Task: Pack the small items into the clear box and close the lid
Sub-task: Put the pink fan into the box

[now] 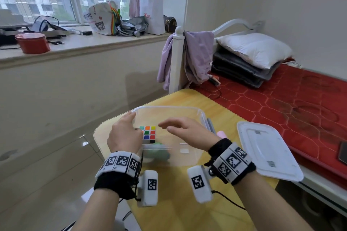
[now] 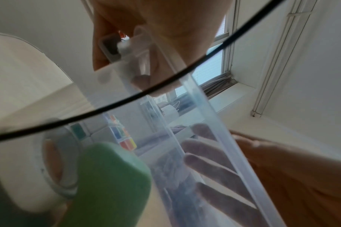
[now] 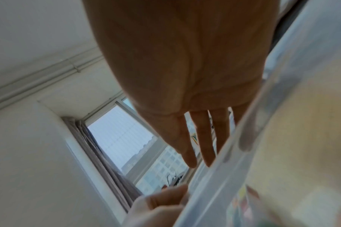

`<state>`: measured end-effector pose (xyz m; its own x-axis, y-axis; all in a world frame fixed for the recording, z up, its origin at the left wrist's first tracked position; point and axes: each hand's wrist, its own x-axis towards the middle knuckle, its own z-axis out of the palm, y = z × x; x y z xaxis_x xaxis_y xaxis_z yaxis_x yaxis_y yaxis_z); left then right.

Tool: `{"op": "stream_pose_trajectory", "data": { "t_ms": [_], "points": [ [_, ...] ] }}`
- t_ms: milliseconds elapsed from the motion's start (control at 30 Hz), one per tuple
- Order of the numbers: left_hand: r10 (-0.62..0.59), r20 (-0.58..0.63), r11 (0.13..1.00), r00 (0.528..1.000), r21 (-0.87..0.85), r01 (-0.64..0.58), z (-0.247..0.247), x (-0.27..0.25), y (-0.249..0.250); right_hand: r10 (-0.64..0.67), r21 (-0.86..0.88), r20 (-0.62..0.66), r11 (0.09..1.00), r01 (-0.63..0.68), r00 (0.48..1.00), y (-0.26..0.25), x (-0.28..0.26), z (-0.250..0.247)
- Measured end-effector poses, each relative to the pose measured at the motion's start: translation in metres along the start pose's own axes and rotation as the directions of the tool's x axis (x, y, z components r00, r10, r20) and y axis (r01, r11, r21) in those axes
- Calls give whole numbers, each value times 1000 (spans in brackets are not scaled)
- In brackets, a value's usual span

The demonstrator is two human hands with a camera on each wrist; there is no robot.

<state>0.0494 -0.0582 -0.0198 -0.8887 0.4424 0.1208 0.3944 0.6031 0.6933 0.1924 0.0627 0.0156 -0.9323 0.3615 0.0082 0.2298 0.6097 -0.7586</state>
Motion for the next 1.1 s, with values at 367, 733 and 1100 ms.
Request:
{"op": "stream_pose_trajectory", "data": {
  "t_ms": [367,733,1100],
  "points": [
    [-14,13,1000,1000,-9,14,-1,0,2,513,-33,-525,785,-619,679,103,-63,-46],
    [-10,12,1000,1000,-5,10,-1,0,3,615,-295,-453,580,-759,646,132,-62,-8],
    [-9,14,1000,1000,-10,9,0,1,1,470,-128,-526,780,-612,709,83,-56,-60]
  ]
}}
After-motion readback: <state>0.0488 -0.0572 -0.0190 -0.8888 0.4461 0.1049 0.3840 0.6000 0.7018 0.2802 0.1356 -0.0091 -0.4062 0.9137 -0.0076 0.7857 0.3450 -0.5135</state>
